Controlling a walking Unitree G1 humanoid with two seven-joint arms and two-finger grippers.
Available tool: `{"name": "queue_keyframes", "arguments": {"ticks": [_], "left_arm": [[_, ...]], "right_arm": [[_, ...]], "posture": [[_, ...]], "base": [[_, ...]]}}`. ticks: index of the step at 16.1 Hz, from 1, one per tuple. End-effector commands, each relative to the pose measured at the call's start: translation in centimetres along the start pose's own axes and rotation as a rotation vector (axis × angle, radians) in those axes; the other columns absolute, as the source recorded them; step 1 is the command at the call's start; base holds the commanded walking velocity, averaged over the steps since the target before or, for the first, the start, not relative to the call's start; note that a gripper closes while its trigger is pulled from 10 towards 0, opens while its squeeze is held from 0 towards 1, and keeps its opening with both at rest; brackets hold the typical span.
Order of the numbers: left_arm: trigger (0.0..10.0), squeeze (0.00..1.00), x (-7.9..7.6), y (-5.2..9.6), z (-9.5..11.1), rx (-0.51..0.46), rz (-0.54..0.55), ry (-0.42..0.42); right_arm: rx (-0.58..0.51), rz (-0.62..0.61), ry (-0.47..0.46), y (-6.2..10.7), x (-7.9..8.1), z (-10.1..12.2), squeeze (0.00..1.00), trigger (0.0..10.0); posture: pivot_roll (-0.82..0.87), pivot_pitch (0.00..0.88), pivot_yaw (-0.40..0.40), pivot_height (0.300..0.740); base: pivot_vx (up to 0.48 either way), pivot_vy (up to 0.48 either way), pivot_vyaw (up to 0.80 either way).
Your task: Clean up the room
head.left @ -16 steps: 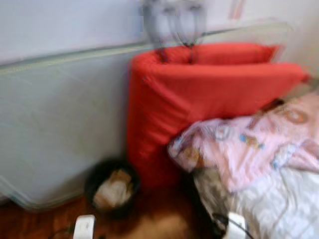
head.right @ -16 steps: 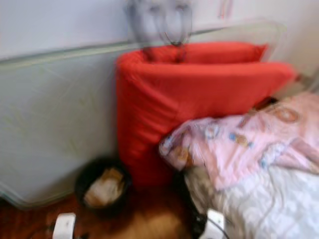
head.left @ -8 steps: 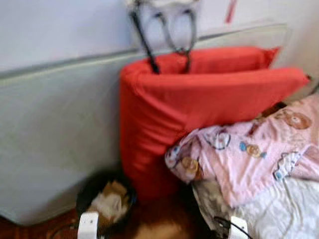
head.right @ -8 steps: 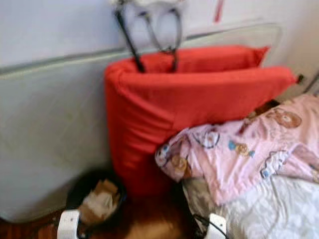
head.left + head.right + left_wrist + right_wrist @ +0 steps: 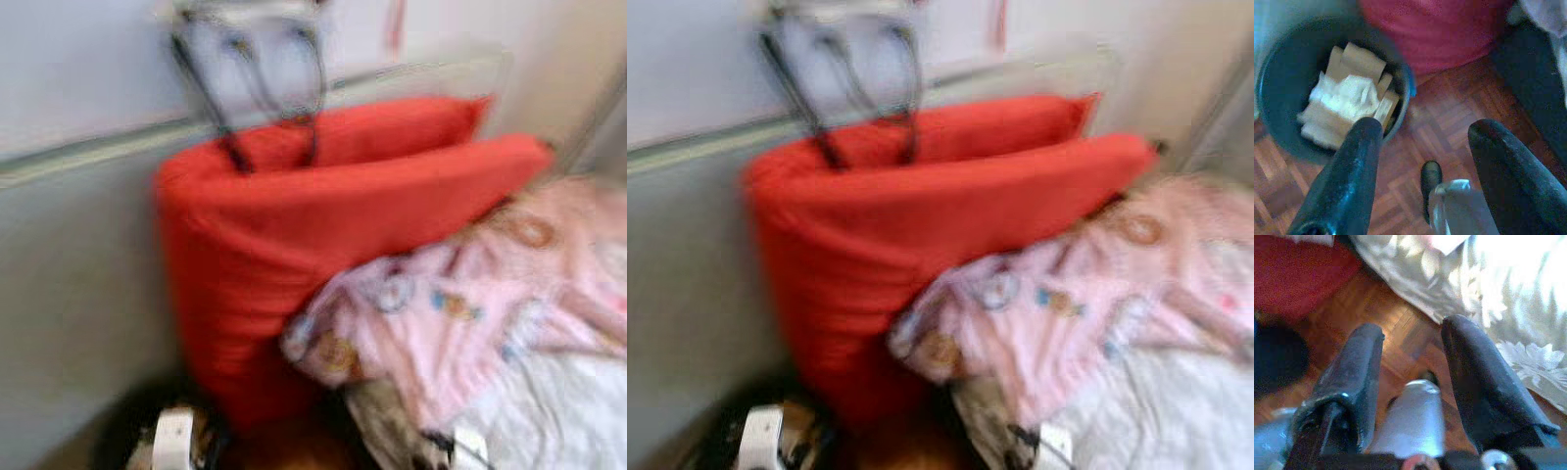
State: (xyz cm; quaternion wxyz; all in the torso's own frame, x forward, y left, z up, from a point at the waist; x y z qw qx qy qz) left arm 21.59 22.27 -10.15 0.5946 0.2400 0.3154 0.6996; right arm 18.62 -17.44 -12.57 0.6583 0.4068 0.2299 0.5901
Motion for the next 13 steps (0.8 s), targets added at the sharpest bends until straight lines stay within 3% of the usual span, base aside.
{"name": "queue_keyframes", "arguments": {"ticks": [1,4,9,10,11,12,13], "left_arm": [[10.0,0.00,-1.0,-0.2,0.8,-0.035,-0.024,0.013],[10.0,0.00,-1.5,-0.4,2.4,-0.093,-0.044,0.016],[10.0,0.00,-3.1,-0.5,7.9,-0.318,-0.122,0.089],[10.0,0.00,-3.3,-0.4,8.5,-0.348,-0.135,0.093],[10.0,0.00,-3.8,-0.1,9.9,-0.414,-0.165,0.091],[10.0,0.00,-4.1,0.2,10.8,-0.463,-0.185,0.092],[10.0,0.00,-4.3,0.5,11.9,-0.517,-0.199,0.084]], "right_arm": [[-0.021,-0.029,-0.005,0.2,-1.2,0.4,0.00,10.0],[-0.059,0.004,-0.011,0.2,-0.9,0.8,0.00,10.0],[-0.160,0.078,0.087,0.4,-0.3,2.1,0.00,10.0],[-0.225,0.096,0.098,0.2,0.7,3.9,0.00,10.0],[-0.452,0.144,0.126,0.1,4.8,11.1,0.00,10.0],[-0.533,0.161,0.121,0.4,6.2,13.4,0.00,10.0],[-0.564,0.163,0.130,0.6,6.3,13.9,0.00,10.0]], "posture": [[0.03,0.000,-0.026,0.740],[0.02,0.000,-0.024,0.740],[0.02,0.000,-0.025,0.740],[0.02,0.000,-0.027,0.740],[0.02,0.000,-0.027,0.740],[0.01,0.000,-0.028,0.740],[0.01,0.000,-0.028,0.740]], "base": [[0.000,0.000,0.00],[0.000,0.000,0.00],[0.000,0.000,0.00],[0.000,0.000,0.00],[0.000,0.000,0.00],[0.000,0.000,0.00],[0.000,0.000,0.00]]}}
Point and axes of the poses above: a point about 5 cm out from each wrist's last joint towards the gripper, its own y axis pointing back from the gripper into the wrist, its own z axis along the axis of the wrist's last joint, x = y × z, the point moved 4 cm from there along -y, pointing out of the wrist towards the gripper, and after that the axes turned 6 degrees about y, right-handed, at the moved point
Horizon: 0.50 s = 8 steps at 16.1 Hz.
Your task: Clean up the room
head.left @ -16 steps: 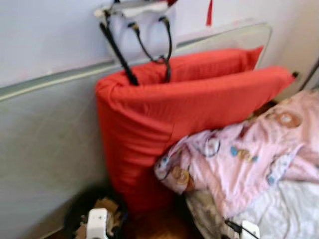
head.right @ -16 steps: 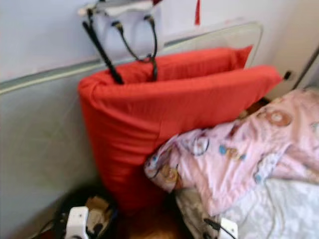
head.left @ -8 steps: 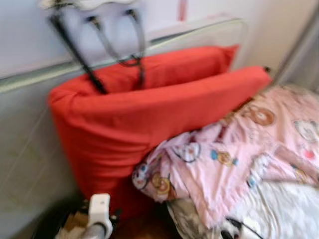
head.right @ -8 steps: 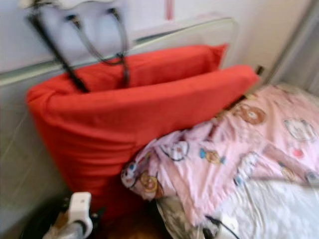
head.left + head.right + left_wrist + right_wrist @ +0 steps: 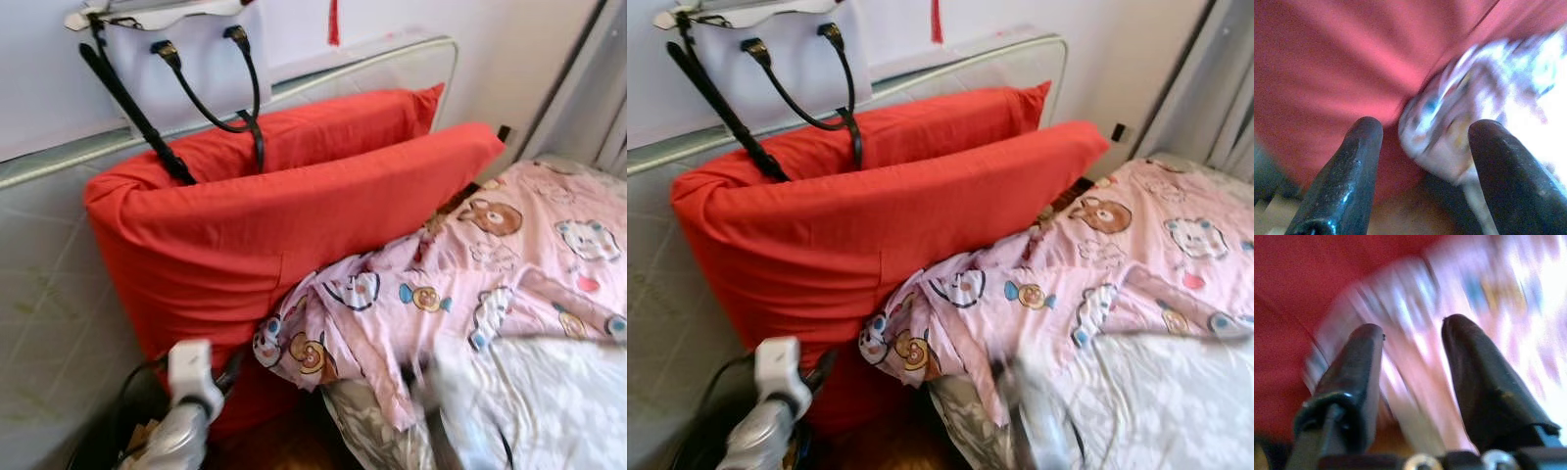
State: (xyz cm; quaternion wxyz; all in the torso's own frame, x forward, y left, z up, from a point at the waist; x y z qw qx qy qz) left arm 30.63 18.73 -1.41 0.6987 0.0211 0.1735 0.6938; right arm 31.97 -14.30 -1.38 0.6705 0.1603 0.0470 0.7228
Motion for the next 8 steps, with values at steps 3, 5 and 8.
{"name": "queue_keyframes", "arguments": {"ticks": [3,5,8], "left_arm": [[10.0,0.00,0.2,0.3,3.1,-0.148,-0.022,-0.048],[10.0,0.00,-0.6,1.1,3.5,-0.195,-0.054,-0.090],[10.0,0.00,-0.8,1.5,3.8,-0.211,-0.041,-0.070]], "right_arm": [[-0.042,-0.005,0.008,0.9,-0.6,-0.3,0.00,10.0],[-0.055,-0.011,0.028,1.3,-0.7,-0.5,0.00,10.0],[-0.033,-0.071,0.043,2.2,-1.7,-1.5,0.00,10.0]], "posture": [[0.01,0.000,-0.036,0.740],[0.02,0.000,-0.049,0.740],[0.02,0.000,-0.056,0.740]], "base": [[0.000,0.000,0.00],[0.000,0.000,0.00],[0.000,0.000,0.00]]}}
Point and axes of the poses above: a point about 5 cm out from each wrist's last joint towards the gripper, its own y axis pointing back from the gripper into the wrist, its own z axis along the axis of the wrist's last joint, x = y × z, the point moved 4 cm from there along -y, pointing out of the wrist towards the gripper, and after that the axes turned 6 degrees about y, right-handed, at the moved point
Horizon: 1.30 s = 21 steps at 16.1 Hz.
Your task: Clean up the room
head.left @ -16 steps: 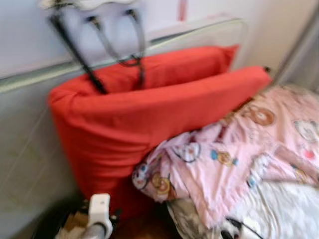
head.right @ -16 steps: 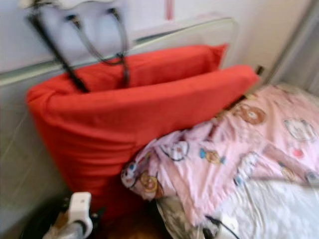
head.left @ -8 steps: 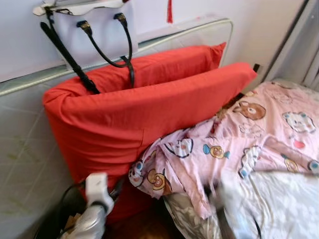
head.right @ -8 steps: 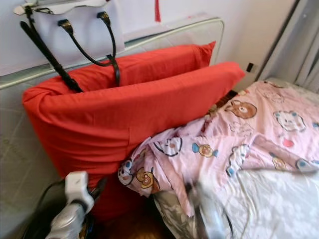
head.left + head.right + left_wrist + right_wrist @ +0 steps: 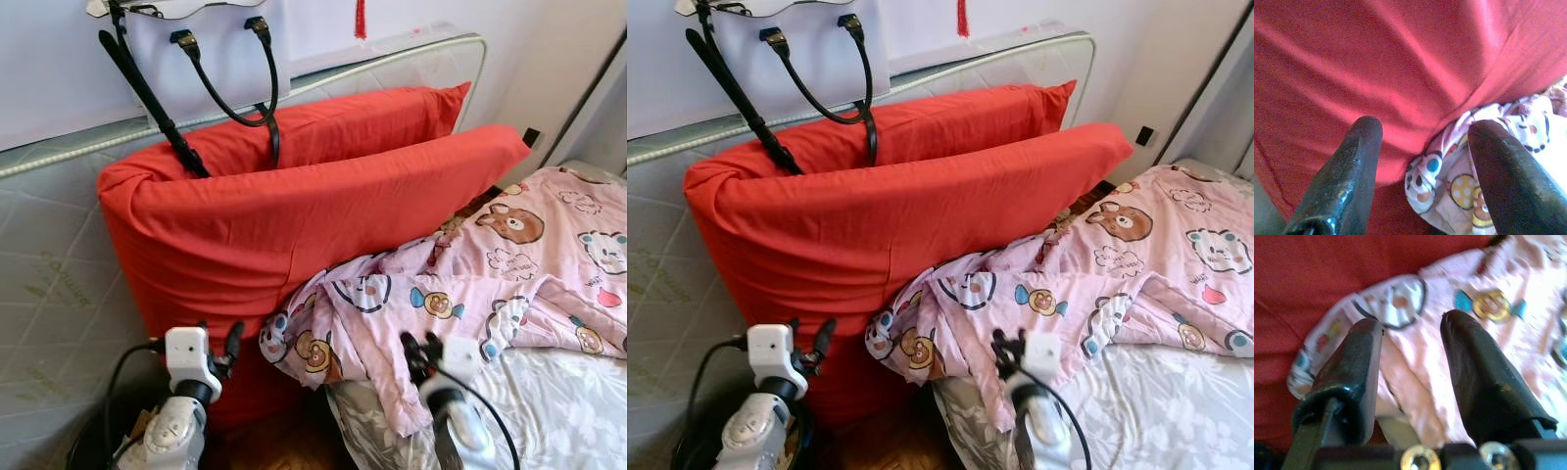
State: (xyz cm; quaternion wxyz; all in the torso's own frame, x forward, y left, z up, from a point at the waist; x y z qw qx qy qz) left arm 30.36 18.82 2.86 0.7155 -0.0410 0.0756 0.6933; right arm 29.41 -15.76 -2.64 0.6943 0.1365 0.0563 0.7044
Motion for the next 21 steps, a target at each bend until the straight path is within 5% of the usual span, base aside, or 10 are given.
{"name": "queue_keyframes", "arguments": {"ticks": [1,21], "left_arm": [[10.0,0.00,0.0,0.0,-0.2,0.016,0.001,-0.010],[10.0,0.00,-0.5,-0.1,0.1,0.040,0.008,0.005]], "right_arm": [[0.013,-0.022,0.016,0.2,-0.5,-0.3,0.00,10.0],[0.062,0.090,0.012,-0.3,2.0,-0.5,0.00,10.0]], "posture": [[0.02,0.000,-0.059,0.740],[0.03,0.017,-0.077,0.666]], "base": [[0.000,0.000,0.00],[0.000,0.000,0.00]]}}
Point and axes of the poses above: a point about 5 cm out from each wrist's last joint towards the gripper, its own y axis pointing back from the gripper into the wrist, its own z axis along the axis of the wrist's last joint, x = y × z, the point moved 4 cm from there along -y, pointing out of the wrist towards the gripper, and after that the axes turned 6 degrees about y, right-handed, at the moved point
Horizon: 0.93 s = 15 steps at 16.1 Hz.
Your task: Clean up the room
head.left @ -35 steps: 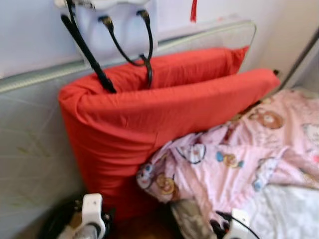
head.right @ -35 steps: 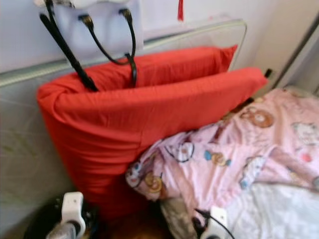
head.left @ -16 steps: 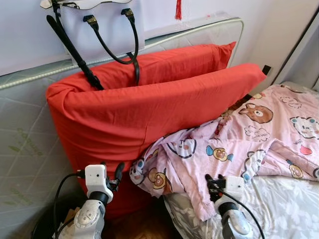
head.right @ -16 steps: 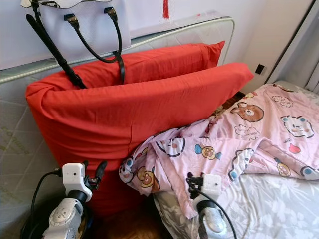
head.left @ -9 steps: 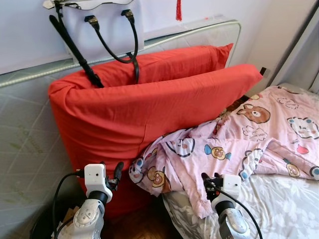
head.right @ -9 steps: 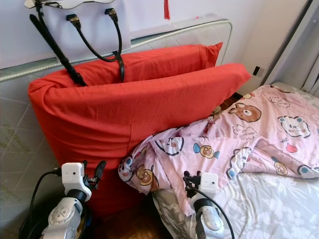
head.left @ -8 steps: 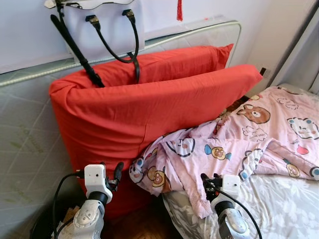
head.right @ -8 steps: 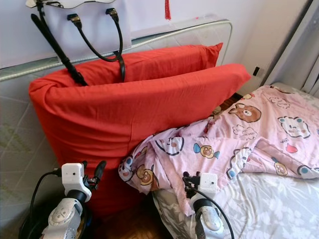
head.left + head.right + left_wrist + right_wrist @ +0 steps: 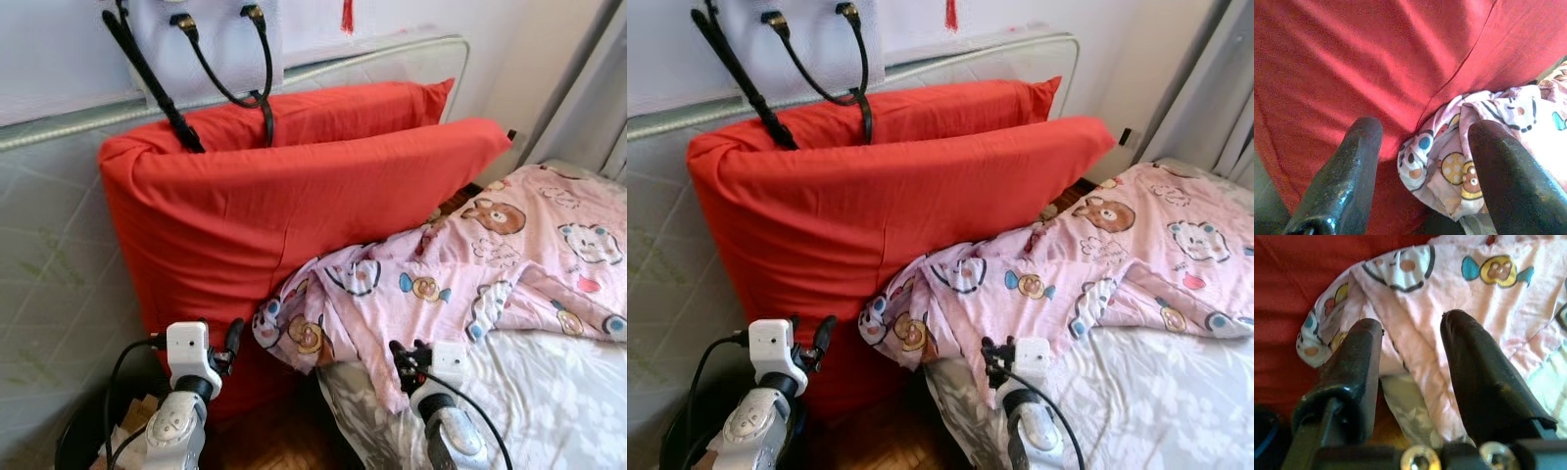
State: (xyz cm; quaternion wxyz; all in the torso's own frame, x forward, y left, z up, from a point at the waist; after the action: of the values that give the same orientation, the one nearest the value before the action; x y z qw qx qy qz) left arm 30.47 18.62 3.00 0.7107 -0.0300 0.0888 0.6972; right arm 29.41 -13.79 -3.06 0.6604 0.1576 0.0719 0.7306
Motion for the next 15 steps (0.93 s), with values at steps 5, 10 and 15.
{"name": "queue_keyframes", "arguments": {"ticks": [5,10,15], "left_arm": [[10.0,0.00,-0.28,0.00,-0.01,0.012,-0.007,0.002],[10.0,0.00,-0.51,-0.04,0.07,0.014,-0.018,0.006],[10.0,0.00,-0.82,-0.13,0.07,0.018,-0.028,0.014]], "right_arm": [[-0.008,0.034,-0.011,-0.13,0.61,0.21,0.00,10.0],[0.008,0.053,-0.017,-0.12,0.86,-0.08,0.00,10.0],[0.017,0.073,-0.004,-0.08,1.15,-0.28,0.00,10.0]], "posture": [[0.03,0.029,-0.078,0.646],[0.03,0.030,-0.076,0.646],[0.04,0.028,-0.077,0.646]], "base": [[0.000,0.000,0.00],[0.000,0.000,0.00],[0.000,0.000,0.00]]}}
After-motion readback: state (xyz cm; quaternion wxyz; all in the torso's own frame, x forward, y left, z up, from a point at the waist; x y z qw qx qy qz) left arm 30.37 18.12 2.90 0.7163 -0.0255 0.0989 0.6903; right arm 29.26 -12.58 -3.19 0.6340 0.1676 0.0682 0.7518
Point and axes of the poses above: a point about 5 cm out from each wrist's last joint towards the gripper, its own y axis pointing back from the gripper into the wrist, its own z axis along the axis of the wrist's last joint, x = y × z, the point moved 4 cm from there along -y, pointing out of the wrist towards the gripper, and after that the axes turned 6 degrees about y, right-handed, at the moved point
